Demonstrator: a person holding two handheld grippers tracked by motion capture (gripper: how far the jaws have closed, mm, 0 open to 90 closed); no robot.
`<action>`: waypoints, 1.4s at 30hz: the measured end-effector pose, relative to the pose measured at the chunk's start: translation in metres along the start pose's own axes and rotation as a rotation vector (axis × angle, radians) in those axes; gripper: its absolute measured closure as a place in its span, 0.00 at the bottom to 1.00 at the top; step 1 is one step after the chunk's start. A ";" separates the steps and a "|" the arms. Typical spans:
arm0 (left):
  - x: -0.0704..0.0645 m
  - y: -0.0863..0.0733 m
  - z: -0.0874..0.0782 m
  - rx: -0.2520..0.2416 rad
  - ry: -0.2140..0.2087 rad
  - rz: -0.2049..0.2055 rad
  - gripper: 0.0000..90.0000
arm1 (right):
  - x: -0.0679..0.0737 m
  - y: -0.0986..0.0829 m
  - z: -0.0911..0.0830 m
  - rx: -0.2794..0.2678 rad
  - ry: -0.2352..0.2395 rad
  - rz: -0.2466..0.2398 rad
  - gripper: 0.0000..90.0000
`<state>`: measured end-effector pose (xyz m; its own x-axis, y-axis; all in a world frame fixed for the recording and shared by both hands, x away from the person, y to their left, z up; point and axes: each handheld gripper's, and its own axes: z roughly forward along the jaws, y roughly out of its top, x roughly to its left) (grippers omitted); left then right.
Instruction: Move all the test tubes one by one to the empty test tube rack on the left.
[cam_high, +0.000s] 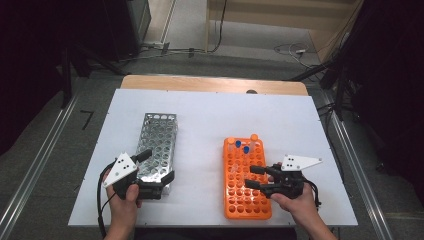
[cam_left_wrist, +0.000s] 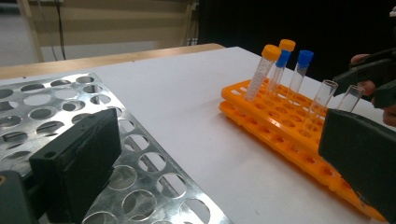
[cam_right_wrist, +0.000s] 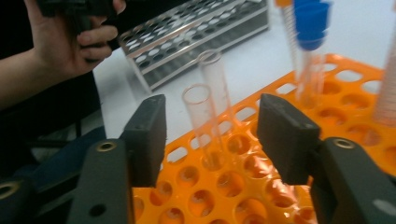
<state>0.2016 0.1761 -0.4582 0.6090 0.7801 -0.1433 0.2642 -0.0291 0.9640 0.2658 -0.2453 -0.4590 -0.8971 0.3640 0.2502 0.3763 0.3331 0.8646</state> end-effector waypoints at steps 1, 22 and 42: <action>0.000 0.000 0.000 0.000 0.000 0.000 0.00 | 0.000 0.000 0.002 0.008 -0.003 -0.003 0.50; -0.023 -0.002 0.017 0.039 -0.063 0.027 0.00 | 0.003 -0.016 0.033 0.101 -0.037 -0.124 0.78; -0.044 0.004 0.026 0.044 -0.111 0.015 0.00 | 0.016 0.002 0.004 -0.031 -0.103 -0.097 0.82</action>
<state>0.1957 0.1254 -0.4545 0.6919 0.7051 -0.1551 0.2854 -0.0699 0.9559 0.2529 -0.2356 -0.4549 -0.8999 0.4193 0.1199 0.2801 0.3449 0.8959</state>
